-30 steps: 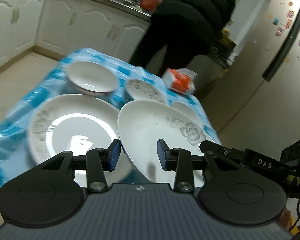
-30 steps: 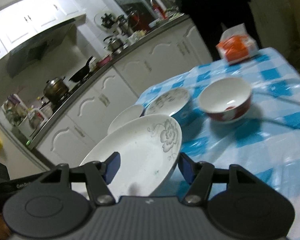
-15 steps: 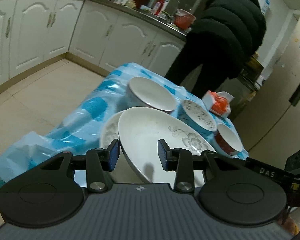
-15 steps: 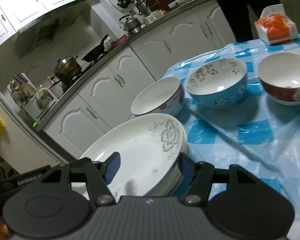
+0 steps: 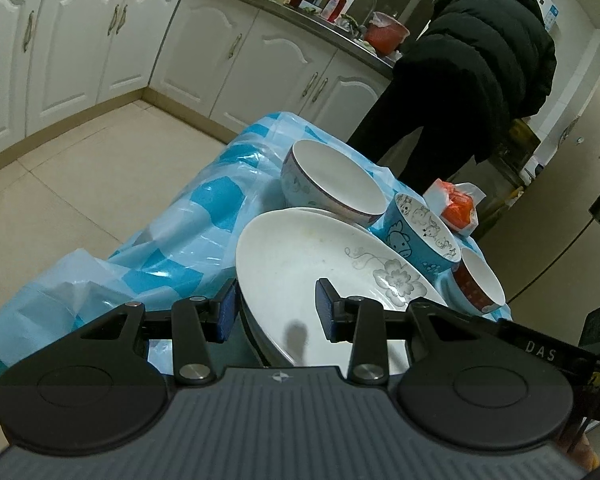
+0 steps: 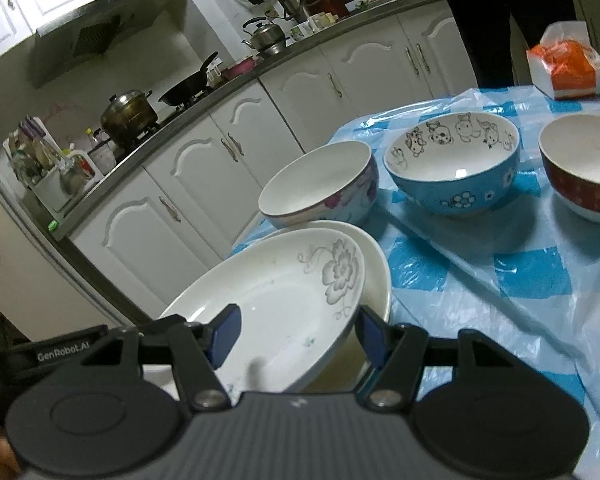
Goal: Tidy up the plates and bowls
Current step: 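Carry the white plate with both grippers and lower it onto the plate stack, then open both grippers and release the plate on the stack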
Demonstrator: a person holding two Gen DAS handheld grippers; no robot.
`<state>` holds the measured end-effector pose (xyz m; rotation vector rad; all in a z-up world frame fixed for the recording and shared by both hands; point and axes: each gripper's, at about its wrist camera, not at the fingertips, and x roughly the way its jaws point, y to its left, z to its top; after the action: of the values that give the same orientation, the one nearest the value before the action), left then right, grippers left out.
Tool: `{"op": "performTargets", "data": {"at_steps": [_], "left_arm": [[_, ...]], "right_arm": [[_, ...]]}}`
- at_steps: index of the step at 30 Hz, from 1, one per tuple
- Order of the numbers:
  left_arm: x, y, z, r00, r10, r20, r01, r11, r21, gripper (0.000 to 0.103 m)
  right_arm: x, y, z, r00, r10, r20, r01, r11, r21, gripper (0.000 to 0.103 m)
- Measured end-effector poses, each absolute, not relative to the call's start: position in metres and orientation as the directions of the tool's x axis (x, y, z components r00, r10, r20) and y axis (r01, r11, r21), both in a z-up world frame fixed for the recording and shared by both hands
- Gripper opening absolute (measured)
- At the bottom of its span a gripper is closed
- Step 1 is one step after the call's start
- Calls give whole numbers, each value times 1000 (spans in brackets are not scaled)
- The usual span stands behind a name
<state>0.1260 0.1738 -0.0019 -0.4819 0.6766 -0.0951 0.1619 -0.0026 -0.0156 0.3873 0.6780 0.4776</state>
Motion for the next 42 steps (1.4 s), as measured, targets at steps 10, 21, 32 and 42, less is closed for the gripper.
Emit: {"op": "performTargets", "data": {"at_steps": [10, 21, 32, 42], "left_arm": [[122, 176, -6, 783, -242, -573, -73, 879, -471, 43], [108, 184, -4, 821, -186, -539, -98, 886, -454, 76], [92, 178, 7, 853, -159, -496, -80, 901, -426, 103], [90, 146, 18, 855, -178, -486, -44, 911, -410, 103]], "right_arm": [[159, 4, -14, 684, 523, -509, -315, 841, 441, 67], [154, -14, -11, 693, 564, -449, -315, 798, 514, 85], [149, -55, -15, 795, 458, -399, -189, 811, 554, 99], [133, -95, -20, 885, 334, -324, -91, 807, 584, 102]]}}
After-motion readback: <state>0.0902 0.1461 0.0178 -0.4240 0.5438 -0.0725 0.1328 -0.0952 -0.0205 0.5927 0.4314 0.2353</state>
